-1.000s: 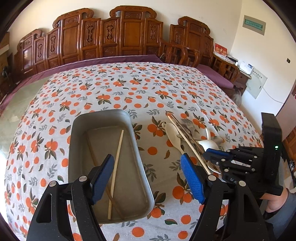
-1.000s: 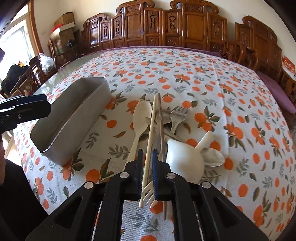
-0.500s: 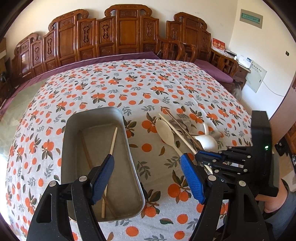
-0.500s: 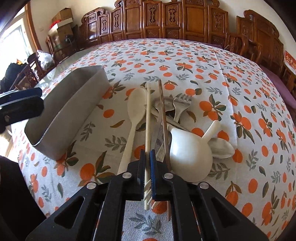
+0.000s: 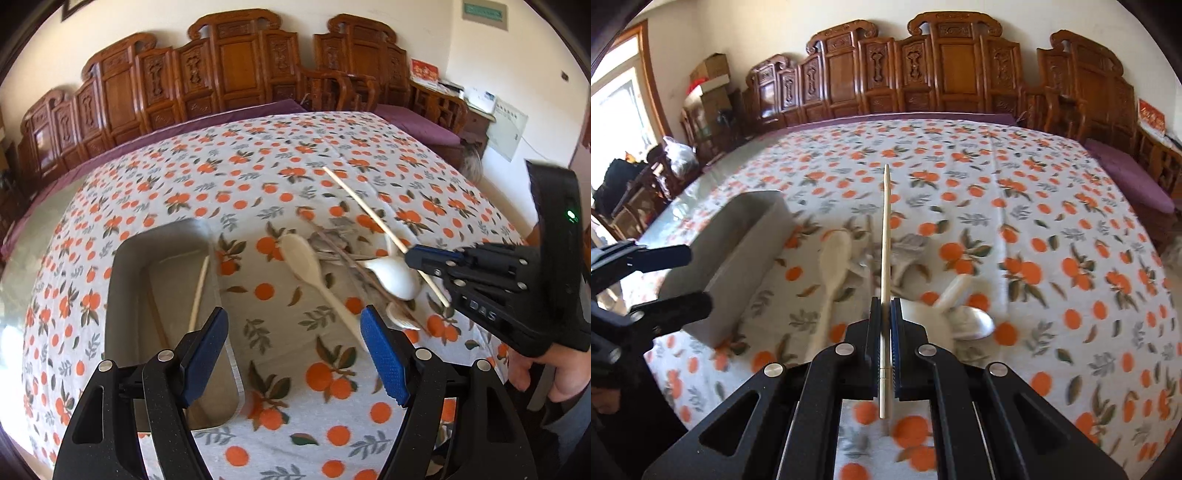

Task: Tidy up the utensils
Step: 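Grasp another wooden chopstick from the utensil pile with the right tool, then grasp a wooden spoon with the left tool while the right tool holds its chopstick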

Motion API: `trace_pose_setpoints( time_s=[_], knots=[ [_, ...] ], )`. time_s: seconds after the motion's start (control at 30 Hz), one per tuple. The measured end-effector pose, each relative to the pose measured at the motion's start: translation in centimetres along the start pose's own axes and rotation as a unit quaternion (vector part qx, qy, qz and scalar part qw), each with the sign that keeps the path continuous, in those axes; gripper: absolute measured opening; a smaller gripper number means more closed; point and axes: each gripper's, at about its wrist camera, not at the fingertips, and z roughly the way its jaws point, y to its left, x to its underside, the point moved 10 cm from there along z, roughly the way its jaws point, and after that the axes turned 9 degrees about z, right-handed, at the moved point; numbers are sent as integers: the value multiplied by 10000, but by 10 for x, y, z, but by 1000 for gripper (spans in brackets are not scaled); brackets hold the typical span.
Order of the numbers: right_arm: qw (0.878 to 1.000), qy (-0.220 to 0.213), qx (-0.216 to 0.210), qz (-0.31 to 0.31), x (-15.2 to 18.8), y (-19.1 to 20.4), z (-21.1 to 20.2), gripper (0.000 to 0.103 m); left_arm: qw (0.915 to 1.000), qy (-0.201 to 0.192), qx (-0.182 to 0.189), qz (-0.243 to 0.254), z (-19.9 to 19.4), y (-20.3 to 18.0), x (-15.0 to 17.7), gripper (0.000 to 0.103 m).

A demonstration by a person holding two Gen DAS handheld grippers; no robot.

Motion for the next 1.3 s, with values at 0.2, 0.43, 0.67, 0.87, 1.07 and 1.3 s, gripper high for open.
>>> trace_pose_setpoints(
  time_s=[0.2, 0.43, 0.67, 0.87, 1.07, 1.3],
  knots=[
    [9999, -109, -15, 80, -5, -14, -8, 6, 9997, 187, 24, 151, 12, -21, -7, 64],
    [9995, -191, -98, 241, -10, -21, -12, 6, 9984, 546, 124, 115, 49, -32, -6, 58],
    [9994, -179, -111, 288, -10, -22, -11, 6, 9954, 925, 224, -102, 88, -30, -6, 39],
    [9992, -144, -135, 344, -10, -24, -8, 6, 9924, 1201, 158, -231, 109, -25, -2, 36],
    [9992, -126, -137, 359, -9, -23, -7, 6, 9916, 1269, 133, -223, 112, -24, 6, 28],
    [9995, -98, -166, 244, -7, -16, -4, 6, 9902, 1284, 342, -420, 106, -21, 14, 9]
  ],
)
